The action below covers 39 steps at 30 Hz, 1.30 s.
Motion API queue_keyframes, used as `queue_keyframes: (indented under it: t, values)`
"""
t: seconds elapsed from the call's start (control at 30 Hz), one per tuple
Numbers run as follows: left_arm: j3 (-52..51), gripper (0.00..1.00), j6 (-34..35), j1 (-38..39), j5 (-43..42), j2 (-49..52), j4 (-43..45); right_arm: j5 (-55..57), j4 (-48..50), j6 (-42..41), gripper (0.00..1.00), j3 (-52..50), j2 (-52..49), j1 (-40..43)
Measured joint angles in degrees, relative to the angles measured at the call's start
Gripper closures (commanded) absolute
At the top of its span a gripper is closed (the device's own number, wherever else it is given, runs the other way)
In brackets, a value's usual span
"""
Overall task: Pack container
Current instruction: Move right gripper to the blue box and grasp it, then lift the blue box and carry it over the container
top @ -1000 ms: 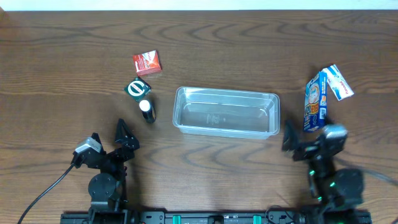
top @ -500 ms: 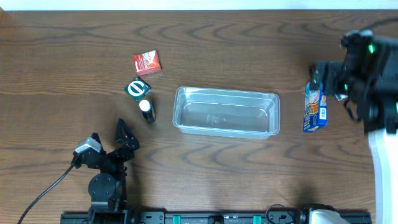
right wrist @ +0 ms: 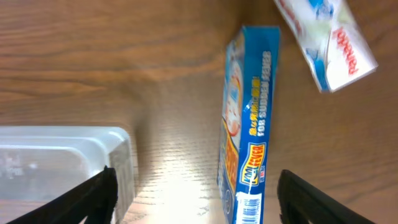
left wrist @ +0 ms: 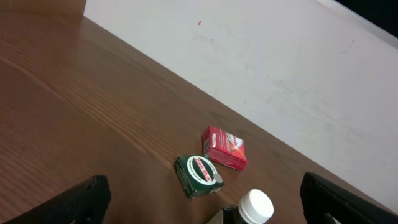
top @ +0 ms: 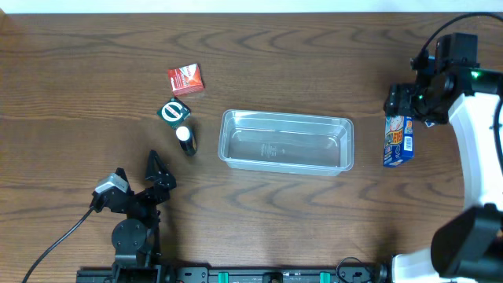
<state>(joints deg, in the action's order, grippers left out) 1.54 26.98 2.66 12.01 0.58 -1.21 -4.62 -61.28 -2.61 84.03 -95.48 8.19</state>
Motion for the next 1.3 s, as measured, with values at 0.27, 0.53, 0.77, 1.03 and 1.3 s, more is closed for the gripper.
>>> queue_keyframes:
  t: [0.27,0.53,0.77,1.03,1.3]
  values:
    - [0.0,0.02,0.0,0.0,0.0,0.0,0.0,0.3,-1.9,-2.6,0.24,0.0,-5.4,1.9]
    - [0.0,0.02,0.0,0.0,0.0,0.0,0.0,0.6,-1.1,-2.8,0.31,0.0,-7.7,2.8]
    - [0.0,0.02,0.0,0.0,0.0,0.0,0.0,1.4,-0.2,-2.3,0.48,0.0,-9.4,2.8]
    - [0.0,0.02,0.0,0.0,0.0,0.0,0.0,2.2,1.6,-2.4,0.48,-0.2,-9.4,2.8]
    - [0.0,0.02,0.0,0.0,0.0,0.0,0.0,2.8,5.4,-2.3,0.57,-4.0,-9.4,2.8]
